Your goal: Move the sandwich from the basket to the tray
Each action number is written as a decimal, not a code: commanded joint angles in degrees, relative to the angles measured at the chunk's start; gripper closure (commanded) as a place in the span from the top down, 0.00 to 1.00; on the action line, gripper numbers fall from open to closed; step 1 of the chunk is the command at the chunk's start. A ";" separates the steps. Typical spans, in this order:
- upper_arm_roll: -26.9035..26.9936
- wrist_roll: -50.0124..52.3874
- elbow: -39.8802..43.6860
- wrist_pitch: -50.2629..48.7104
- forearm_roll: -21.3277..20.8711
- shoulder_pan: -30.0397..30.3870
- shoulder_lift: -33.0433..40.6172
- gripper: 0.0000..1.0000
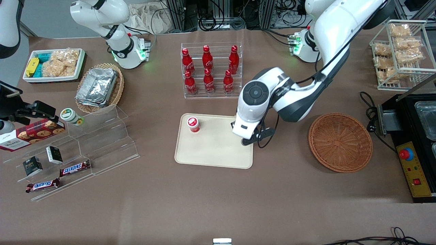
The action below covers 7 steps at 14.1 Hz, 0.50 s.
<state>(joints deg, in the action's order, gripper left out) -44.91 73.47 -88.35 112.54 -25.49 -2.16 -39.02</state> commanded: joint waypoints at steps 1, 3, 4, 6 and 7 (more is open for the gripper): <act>-0.62 2.47 2.04 2.41 -3.85 -0.66 -6.13 0.12; 1.48 2.47 2.13 4.17 -4.91 -0.83 -8.86 0.12; 2.10 2.21 2.30 5.83 -5.00 -0.92 -10.18 0.12; 2.98 2.38 2.39 8.04 -6.83 -1.01 -11.77 0.13; 3.24 2.47 2.57 8.04 -7.81 -2.05 -12.21 0.17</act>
<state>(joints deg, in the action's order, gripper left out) -42.20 74.80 -87.91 120.66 -30.87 -2.28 -49.87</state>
